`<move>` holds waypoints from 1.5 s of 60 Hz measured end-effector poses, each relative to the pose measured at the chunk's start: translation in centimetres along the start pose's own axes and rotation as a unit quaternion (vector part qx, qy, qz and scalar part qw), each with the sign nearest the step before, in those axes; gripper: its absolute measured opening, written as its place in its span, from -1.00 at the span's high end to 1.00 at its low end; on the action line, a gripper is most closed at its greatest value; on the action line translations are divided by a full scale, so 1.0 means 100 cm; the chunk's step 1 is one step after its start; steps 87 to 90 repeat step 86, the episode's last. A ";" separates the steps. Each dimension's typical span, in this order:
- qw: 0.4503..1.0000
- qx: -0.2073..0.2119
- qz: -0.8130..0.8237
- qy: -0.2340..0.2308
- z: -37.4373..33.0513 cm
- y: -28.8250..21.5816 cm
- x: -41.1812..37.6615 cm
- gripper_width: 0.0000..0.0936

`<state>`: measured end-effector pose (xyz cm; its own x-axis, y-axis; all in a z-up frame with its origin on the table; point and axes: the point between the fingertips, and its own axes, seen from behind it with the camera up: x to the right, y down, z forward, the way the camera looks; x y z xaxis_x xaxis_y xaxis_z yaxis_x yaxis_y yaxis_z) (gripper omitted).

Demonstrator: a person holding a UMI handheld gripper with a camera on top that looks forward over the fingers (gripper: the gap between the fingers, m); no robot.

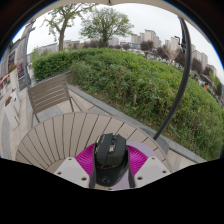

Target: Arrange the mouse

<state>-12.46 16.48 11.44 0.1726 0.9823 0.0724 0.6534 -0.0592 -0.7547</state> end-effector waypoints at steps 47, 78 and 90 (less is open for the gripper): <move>0.998 -0.067 0.010 -0.013 -0.139 0.078 0.072 -0.82; 0.996 -0.078 -0.039 -0.028 -0.255 0.143 0.038 -0.83; 0.996 -0.072 -0.032 -0.034 -0.259 0.139 0.036 -0.83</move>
